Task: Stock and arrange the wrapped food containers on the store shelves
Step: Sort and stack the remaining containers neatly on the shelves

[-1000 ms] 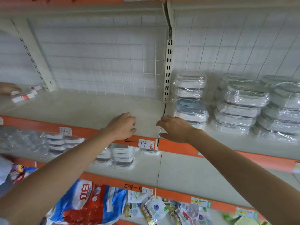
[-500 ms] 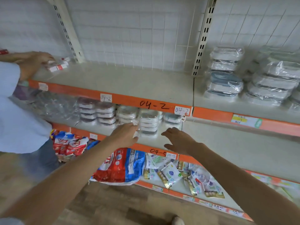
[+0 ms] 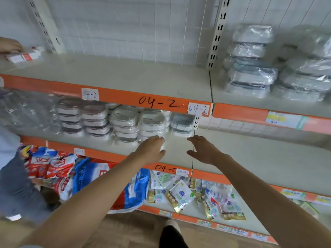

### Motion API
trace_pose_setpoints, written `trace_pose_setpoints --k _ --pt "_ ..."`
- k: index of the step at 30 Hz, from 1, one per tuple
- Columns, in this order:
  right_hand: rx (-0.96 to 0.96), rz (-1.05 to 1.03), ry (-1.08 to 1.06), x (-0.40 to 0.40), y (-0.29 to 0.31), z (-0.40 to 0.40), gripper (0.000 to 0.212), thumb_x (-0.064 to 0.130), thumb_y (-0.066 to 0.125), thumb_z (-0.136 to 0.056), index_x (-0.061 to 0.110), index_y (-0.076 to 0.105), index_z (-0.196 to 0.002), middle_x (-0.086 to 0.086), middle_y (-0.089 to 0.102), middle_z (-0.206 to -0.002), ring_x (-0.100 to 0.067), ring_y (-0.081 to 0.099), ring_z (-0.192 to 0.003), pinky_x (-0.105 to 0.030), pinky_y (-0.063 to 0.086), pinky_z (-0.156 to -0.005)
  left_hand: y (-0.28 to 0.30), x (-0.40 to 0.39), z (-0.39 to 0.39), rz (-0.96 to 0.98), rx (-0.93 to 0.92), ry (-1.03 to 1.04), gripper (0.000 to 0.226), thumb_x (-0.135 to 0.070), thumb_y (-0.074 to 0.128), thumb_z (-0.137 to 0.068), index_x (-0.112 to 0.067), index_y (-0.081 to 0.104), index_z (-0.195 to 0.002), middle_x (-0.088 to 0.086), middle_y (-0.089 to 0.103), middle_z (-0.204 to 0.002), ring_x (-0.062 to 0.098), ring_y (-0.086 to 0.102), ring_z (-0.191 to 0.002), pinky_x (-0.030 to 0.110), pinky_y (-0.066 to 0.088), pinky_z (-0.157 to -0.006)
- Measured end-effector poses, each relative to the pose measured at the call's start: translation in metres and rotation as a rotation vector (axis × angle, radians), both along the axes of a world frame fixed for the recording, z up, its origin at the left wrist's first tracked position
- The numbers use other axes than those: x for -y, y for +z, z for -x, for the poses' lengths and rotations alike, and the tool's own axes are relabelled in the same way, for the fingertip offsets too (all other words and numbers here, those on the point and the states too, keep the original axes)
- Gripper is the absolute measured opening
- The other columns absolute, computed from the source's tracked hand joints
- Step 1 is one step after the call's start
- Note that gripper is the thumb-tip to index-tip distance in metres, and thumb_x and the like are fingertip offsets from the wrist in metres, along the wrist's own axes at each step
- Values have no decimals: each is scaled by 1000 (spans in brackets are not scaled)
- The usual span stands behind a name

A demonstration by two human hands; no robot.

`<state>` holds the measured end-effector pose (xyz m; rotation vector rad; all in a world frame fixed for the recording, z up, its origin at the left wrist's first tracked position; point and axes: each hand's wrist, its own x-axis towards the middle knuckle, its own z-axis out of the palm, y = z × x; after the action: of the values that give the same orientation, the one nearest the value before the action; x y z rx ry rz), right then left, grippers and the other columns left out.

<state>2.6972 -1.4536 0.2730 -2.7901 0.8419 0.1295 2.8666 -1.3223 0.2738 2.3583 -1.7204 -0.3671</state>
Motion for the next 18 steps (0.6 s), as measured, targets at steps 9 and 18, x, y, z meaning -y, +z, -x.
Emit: trace_pose_setpoints --k 9,18 --pt "138 81 -139 137 -127 -74 68 34 61 -90 5 29 -141 -11 28 -149 -28 29 -134 -38 33 -109 -130 138 -28 106 -20 24 44 -28 53 -92 -3 43 -128 10 45 -127 28 47 -118 35 39 -92" --pt "147 250 -96 212 -171 -128 74 36 68 -82 16 31 -142 -4 30 -149 -25 24 -136 -41 31 -106 -193 204 -47 330 -12 175 50 -2 47 -89 1 31 -136 16 32 -135 31 35 -124 26 29 -95"
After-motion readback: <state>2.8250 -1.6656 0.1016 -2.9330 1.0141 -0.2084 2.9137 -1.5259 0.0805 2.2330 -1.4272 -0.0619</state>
